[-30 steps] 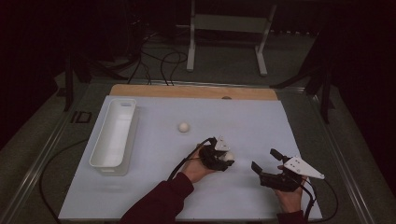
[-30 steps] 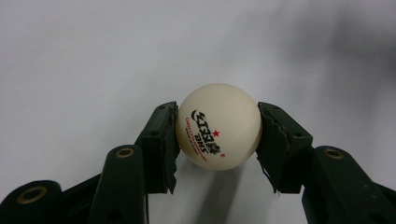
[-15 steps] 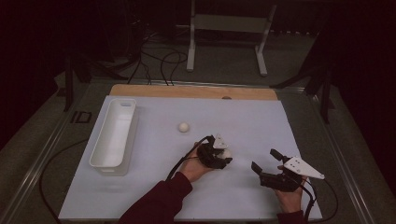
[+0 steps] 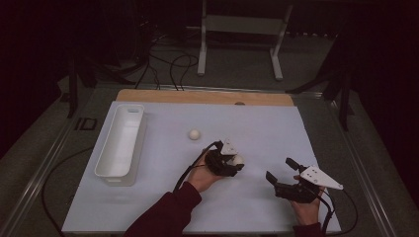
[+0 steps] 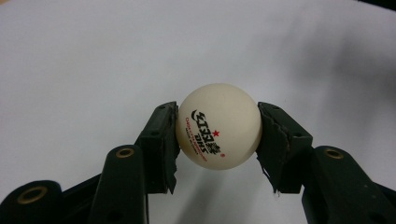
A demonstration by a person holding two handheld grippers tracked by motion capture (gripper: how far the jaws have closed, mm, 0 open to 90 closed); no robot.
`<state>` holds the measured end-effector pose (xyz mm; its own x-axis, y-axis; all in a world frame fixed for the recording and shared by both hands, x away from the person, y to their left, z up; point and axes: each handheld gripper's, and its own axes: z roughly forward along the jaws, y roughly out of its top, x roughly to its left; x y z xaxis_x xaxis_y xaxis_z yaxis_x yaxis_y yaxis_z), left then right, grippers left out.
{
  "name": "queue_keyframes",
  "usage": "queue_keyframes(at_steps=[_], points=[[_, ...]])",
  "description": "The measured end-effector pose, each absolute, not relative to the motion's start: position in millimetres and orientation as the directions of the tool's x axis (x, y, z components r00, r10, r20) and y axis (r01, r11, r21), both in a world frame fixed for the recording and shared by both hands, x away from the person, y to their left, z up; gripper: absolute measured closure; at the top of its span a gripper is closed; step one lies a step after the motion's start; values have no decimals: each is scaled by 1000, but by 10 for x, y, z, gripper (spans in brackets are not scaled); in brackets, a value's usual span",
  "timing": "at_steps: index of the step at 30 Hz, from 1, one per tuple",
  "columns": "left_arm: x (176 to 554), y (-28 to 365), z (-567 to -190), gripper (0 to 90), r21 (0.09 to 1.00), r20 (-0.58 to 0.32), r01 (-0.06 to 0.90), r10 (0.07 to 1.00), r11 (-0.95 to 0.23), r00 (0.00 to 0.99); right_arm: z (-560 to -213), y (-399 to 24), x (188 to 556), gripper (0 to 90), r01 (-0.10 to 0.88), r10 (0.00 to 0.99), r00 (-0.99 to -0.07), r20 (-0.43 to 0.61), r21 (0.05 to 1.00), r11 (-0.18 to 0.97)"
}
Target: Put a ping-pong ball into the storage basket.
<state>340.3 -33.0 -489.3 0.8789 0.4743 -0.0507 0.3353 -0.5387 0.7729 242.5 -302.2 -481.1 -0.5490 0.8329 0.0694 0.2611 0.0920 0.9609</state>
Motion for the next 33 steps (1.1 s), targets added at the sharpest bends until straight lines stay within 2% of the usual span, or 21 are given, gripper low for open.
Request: queue_keyframes(at_steps=[33], points=[[3377, -97, -4651, 507, 813, -45, 318, 492, -487, 869, -4817, -3013, 2426, 77, 267, 830, -552, 74, 959, 91]])
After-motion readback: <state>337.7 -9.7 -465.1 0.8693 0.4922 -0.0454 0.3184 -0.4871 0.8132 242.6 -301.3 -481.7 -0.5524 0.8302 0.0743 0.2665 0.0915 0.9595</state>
